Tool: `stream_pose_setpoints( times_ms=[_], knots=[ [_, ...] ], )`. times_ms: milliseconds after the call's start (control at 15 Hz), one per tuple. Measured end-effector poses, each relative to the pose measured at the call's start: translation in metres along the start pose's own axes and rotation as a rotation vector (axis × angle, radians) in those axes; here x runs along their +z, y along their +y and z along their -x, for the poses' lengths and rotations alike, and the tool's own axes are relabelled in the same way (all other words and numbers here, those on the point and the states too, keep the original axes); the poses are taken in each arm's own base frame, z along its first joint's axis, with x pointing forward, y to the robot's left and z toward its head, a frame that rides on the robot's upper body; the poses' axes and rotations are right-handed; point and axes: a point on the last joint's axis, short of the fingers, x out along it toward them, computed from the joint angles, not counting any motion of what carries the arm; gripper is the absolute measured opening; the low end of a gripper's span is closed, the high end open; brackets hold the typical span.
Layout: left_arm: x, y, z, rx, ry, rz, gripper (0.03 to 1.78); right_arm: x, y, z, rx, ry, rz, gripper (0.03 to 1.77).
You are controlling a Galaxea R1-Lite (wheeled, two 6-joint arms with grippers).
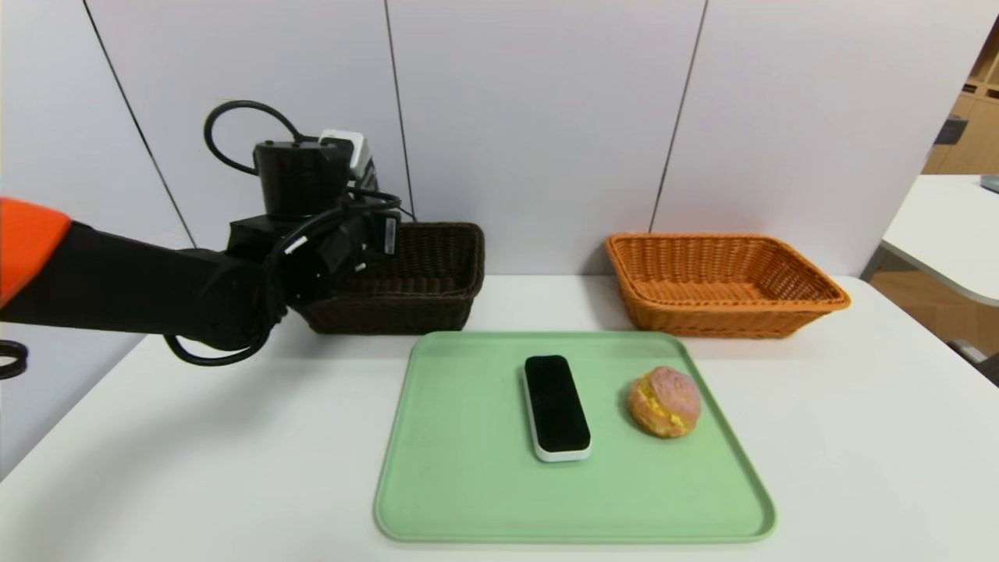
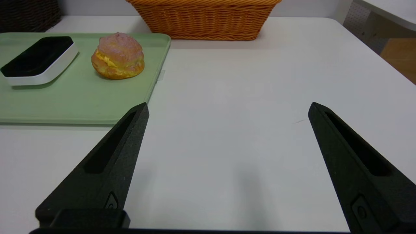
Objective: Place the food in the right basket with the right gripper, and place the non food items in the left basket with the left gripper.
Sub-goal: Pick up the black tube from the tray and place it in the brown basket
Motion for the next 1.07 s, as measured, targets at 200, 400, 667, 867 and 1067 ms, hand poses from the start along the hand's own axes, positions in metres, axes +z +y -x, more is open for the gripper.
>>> stream_pose_setpoints(
  times_ms=[200, 400, 667, 867, 1067],
  knots=[
    [-0.021, 0.002, -0.029, 0.021, 0.058, -0.015, 0.39, 0.0, 0.0, 0.0, 0.001, 0.0, 0.0, 1.7],
    [-0.04, 0.005, -0.049, 0.045, 0.095, -0.023, 0.39, 0.0, 0.0, 0.0, 0.001, 0.0, 0.0, 1.7],
    [-0.055, 0.004, -0.061, 0.05, 0.127, -0.027, 0.39, 0.0, 0.0, 0.0, 0.001, 0.0, 0.0, 1.7],
    [-0.06, 0.003, -0.064, 0.039, 0.136, -0.026, 0.45, 0.0, 0.0, 0.0, 0.0, 0.0, 0.001, 1.7],
    [-0.063, 0.004, -0.065, 0.039, 0.146, -0.027, 0.85, 0.0, 0.0, 0.0, 0.0, 0.0, 0.0, 1.7]
  ],
)
